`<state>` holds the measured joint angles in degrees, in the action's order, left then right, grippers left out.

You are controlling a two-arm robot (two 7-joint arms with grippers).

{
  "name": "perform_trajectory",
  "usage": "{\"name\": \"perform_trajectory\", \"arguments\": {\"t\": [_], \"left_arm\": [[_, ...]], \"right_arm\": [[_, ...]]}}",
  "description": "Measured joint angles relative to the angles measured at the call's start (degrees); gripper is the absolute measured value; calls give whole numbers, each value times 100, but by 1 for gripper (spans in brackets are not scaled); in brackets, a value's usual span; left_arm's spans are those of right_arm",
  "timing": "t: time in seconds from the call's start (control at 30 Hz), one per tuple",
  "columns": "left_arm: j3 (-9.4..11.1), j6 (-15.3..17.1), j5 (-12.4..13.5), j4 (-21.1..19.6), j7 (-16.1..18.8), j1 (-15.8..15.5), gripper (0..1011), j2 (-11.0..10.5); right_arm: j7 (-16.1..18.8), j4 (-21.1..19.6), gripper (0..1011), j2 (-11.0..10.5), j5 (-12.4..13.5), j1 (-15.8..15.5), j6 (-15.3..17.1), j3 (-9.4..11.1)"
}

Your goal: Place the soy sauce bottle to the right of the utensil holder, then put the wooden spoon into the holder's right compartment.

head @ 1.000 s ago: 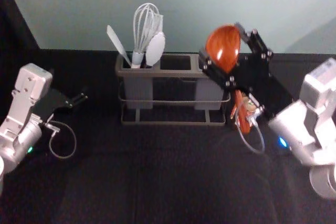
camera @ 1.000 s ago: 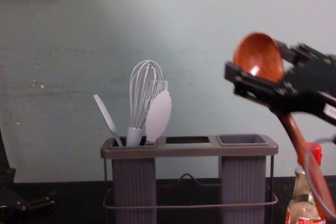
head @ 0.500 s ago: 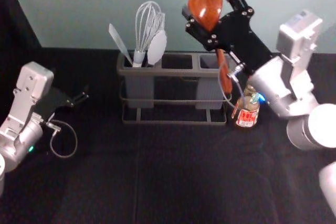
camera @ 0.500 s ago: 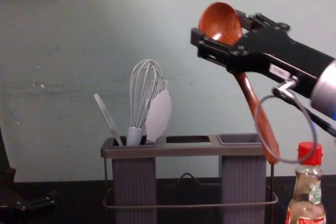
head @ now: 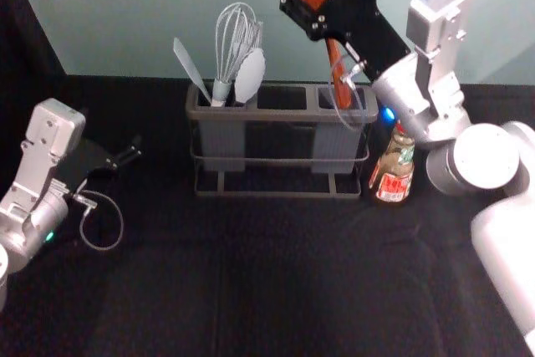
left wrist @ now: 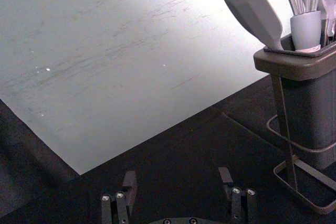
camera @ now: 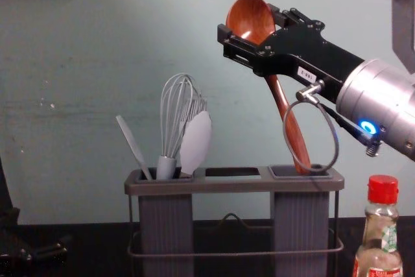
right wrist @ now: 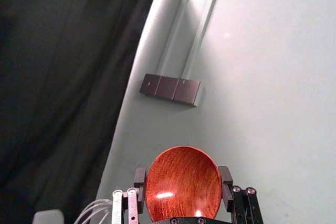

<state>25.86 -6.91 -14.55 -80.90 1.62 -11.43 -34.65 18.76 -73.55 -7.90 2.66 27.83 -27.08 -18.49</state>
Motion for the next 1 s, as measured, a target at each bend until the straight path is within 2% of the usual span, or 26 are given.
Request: {"name": "perform_trajectory", "arguments": {"t": [0.23,0.57,1.0], "left_arm": [[0,0,0,0,0,0,1011,0],[0,0,0,0,0,0,1011,0],[0,0,0,0,0,0,1011,0]], "right_arm": [[-54,462,840,164,-29,219,-224,32],[43,979,840,283,67,223,-482,57],[82,1076,840,265,90,-43,-598,142]]}}
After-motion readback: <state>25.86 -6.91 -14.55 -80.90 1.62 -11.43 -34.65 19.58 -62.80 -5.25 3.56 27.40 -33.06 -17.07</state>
